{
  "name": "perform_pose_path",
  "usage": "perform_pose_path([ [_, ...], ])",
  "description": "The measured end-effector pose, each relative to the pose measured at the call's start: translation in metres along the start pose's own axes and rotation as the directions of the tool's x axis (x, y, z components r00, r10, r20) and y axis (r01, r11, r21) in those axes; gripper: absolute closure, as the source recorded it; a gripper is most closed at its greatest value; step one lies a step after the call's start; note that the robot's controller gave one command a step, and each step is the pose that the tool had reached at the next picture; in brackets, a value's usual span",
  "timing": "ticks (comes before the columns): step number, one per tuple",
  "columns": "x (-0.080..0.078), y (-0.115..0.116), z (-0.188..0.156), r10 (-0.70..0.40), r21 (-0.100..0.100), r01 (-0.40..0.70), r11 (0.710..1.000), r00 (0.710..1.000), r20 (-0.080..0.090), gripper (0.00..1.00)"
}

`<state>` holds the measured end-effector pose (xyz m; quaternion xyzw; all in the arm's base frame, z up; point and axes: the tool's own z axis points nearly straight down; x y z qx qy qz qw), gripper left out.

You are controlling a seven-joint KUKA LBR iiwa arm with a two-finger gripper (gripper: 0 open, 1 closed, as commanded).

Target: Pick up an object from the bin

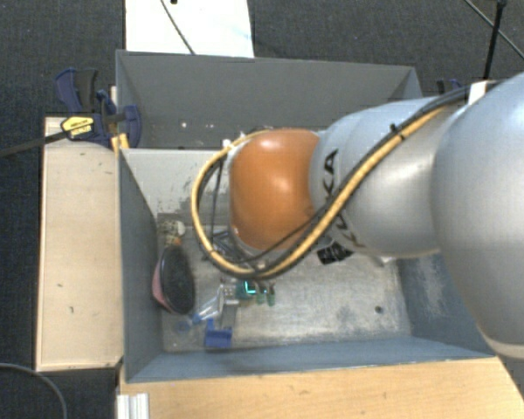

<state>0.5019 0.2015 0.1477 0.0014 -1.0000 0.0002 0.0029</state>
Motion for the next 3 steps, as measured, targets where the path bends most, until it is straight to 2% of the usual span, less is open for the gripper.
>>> perform_pose_path([
  [1,0.007,-0.048,0.079,-0.099,0.003,0.099,0.995,0.995,0.002,0.0],
  [2,0.007,-0.046,0.078,-0.096,0.0,0.096,0.995,0.995,0.006,1.0],
  [3,-0.003,-0.059,-0.082,-0.107,-0.001,0.107,0.994,0.994,0.017,1.0],
])
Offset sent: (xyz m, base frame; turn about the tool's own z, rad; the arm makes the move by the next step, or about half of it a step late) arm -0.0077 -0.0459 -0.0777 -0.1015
